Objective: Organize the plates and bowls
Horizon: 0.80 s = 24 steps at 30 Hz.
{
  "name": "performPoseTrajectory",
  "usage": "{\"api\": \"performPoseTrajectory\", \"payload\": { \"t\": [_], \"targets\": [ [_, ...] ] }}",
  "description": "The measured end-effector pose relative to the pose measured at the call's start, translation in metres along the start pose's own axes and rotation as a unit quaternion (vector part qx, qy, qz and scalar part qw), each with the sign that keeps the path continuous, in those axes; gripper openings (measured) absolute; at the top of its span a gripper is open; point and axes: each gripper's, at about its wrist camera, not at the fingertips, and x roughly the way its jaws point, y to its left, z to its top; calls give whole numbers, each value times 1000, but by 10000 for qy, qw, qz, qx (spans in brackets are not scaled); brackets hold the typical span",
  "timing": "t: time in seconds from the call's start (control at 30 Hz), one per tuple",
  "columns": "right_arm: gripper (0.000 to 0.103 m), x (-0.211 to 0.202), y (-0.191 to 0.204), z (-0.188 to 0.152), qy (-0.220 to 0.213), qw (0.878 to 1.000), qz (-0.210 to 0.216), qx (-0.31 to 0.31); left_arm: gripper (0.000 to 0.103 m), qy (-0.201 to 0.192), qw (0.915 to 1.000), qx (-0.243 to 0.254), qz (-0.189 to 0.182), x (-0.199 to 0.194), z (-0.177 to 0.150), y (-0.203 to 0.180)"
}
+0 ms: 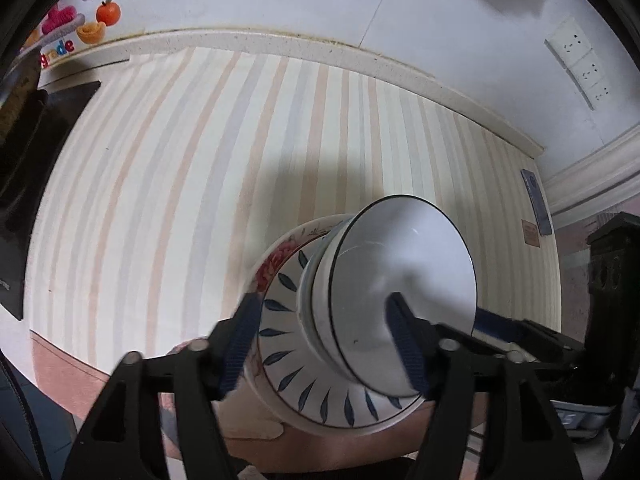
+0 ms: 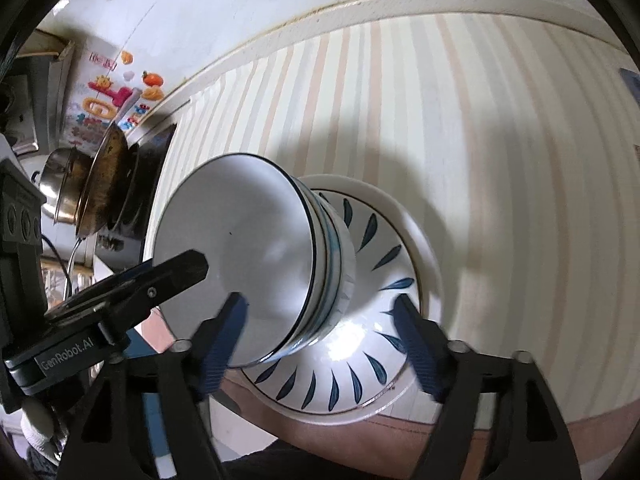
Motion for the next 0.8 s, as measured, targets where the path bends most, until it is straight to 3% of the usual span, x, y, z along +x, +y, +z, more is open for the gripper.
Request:
{"api": "performPoseTrajectory", "payload": {
  "t": [0.07, 0.13, 0.23, 0.37, 0.8],
  "targets": [
    [94, -12, 2, -4, -171, 9997, -163, 36, 81, -153, 9998, 68, 78, -10, -2, 1],
    [97, -26, 8, -9, -379, 9983, -449, 29, 81, -277, 9993, 161, 188, -17, -4, 1],
    [97, -46, 17, -19, -676, 9947, -775, 23, 100, -499, 9977, 270, 364, -31, -8, 3],
    [98, -73, 34, -37, -1021, 9888, -1091, 34, 101, -819, 9945, 478, 443, -59, -16, 4],
    [100, -196, 104, -110, -2197, 9649, -1417, -251, 101, -1822, 9788, 784, 514, -165, -75, -19]
  ]
}}
